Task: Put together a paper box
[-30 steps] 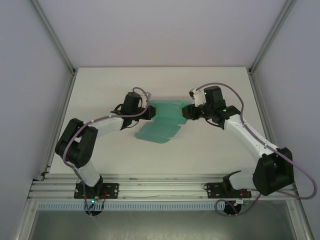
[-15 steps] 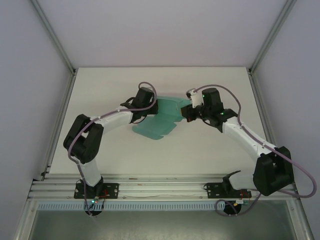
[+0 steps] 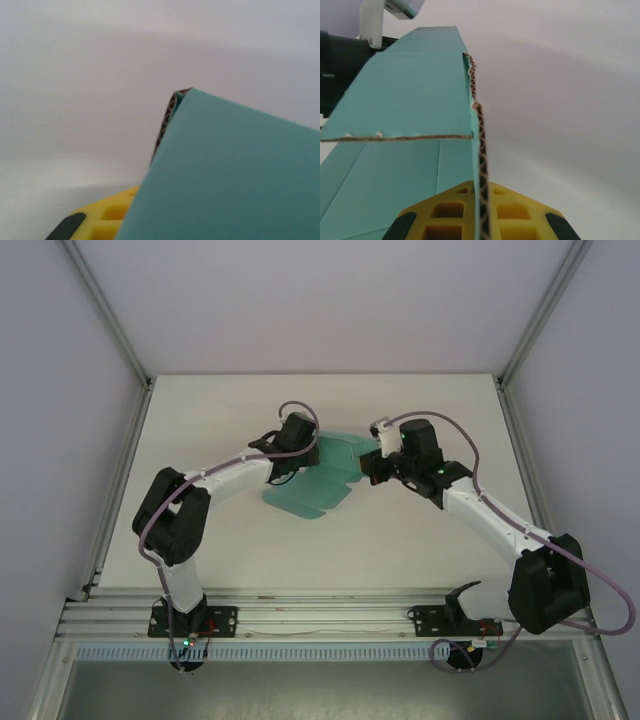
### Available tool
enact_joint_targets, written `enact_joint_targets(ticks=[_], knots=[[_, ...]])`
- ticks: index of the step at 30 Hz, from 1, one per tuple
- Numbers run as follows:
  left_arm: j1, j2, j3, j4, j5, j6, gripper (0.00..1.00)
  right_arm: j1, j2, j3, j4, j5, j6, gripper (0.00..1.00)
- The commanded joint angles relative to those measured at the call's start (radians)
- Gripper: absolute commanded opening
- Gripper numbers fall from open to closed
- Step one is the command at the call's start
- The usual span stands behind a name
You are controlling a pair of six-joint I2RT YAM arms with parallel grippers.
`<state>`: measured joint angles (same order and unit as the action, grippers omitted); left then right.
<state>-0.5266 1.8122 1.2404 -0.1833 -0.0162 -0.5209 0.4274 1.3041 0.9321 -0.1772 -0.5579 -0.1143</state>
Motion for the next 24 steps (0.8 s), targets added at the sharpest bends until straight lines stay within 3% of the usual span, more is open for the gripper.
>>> enact_joint_targets(ticks=[1,9,12,15,19,24], knots=[[0.092,-0.038,-0.133,0.084,-0.027,0.074,0.36,-0.002,-0.041,0.027,0.007,-0.029,0.022,0.0],[0.101,-0.158,-0.223,0.218,0.236,0.164,0.75,-0.019,-0.002,0.024,0.049,-0.12,0.027,0.0],[0.117,-0.179,-0.251,0.257,0.308,0.158,0.82,-0.025,0.009,0.025,0.047,-0.129,0.031,0.0],[0.129,-0.197,-0.294,0.329,0.36,0.153,0.85,-0.028,0.015,0.02,0.053,-0.157,0.034,0.0],[0.128,-0.178,-0.296,0.357,0.34,0.172,0.85,-0.029,0.018,0.012,0.065,-0.174,0.038,0.0],[0.147,-0.097,-0.242,0.34,0.358,0.2,0.77,-0.033,0.027,0.022,0.055,-0.215,0.036,0.0]])
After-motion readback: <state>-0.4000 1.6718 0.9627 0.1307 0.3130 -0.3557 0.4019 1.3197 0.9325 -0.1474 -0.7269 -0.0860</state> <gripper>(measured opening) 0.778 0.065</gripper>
